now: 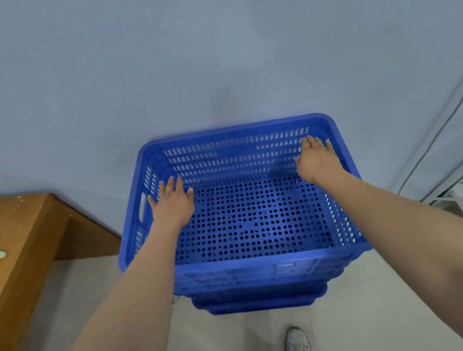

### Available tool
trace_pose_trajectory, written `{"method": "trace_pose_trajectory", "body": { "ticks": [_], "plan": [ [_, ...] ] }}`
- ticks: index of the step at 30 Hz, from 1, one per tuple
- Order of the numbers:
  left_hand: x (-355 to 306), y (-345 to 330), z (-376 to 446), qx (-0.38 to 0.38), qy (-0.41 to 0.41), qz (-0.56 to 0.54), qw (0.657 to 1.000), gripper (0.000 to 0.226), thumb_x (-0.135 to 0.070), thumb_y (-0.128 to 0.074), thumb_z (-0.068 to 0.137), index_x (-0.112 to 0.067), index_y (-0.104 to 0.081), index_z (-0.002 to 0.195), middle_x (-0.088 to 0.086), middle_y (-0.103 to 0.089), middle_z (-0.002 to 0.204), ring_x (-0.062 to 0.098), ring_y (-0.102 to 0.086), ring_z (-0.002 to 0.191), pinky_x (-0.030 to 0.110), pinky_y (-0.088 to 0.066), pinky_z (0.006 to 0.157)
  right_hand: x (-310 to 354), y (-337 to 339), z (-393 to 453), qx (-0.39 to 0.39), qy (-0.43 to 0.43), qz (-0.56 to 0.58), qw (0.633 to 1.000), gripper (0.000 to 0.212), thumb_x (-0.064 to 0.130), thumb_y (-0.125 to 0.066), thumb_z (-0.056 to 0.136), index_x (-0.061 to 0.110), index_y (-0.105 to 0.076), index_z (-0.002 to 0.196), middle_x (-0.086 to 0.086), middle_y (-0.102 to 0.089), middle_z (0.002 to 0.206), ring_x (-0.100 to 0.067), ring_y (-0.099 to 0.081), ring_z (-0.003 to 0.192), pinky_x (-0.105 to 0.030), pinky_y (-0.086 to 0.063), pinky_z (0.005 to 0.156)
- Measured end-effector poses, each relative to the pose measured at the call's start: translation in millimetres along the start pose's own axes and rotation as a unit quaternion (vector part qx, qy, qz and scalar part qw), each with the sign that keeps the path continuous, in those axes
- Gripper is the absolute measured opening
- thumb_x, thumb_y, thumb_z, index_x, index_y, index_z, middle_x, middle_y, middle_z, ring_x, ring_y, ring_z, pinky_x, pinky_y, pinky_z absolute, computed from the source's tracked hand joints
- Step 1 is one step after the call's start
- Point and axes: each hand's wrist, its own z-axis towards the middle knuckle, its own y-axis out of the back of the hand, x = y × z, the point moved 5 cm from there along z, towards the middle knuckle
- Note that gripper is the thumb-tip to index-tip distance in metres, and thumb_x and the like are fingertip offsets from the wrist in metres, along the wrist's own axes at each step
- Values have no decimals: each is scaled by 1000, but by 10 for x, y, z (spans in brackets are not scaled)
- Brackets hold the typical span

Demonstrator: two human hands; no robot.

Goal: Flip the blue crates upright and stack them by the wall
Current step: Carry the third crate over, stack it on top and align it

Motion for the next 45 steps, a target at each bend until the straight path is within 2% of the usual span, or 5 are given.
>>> {"method": "trace_pose_trajectory", "body": {
  "ticks": [12, 21, 29, 39, 45],
  "plan": [
    [-257, 1015, -1178, -71, -117, 22, 990, 62, -43, -15, 107, -13, -8, 160, 0, -1, 169, 23, 5, 155, 62, -3, 121, 570, 923, -1484, -83, 13, -10, 996, 63, 37, -29, 105, 3, -12, 155, -11, -15, 163, -25, -13, 151, -44, -6, 123],
    [-31, 945, -2257, -71, -142, 10, 987, 62, -43, -17, 107, -13, -7, 160, 1, 1, 169, 24, 6, 155, 61, -2, 121, 795, 946, -2772, -94, 15, -7, 995, 62, 35, -28, 106, 3, -9, 156, -11, -10, 164, -25, -9, 152, -45, -6, 123],
    [90, 3, -2759, -10, -101, 0, 995, 60, -42, -16, 108, -15, -5, 161, 0, 4, 169, 23, 7, 155, 60, -1, 121, 469, 29, -3186, -31, 9, 3, 999, 61, 35, -29, 106, 3, -11, 155, -12, -12, 163, -27, -12, 151, -44, -8, 123],
    [417, -2169, -2744, 130, -38, 4, 991, 61, -44, -16, 107, -15, -6, 161, -1, 2, 169, 22, 3, 155, 58, -5, 122, 134, -2062, -3375, 88, -23, 53, 994, 64, 36, -29, 105, 3, -10, 155, -12, -13, 163, -25, -15, 150, -38, -10, 123],
    [446, -3262, -1824, 6, -84, 26, 996, 64, -43, -21, 107, -20, 6, 160, 1, 15, 167, 24, 11, 155, 58, -4, 122, 195, -3218, -2703, -21, -16, 53, 998, 71, 39, -33, 104, 3, 0, 156, -13, 0, 164, -27, -6, 152, -40, -9, 124]
  ]
}}
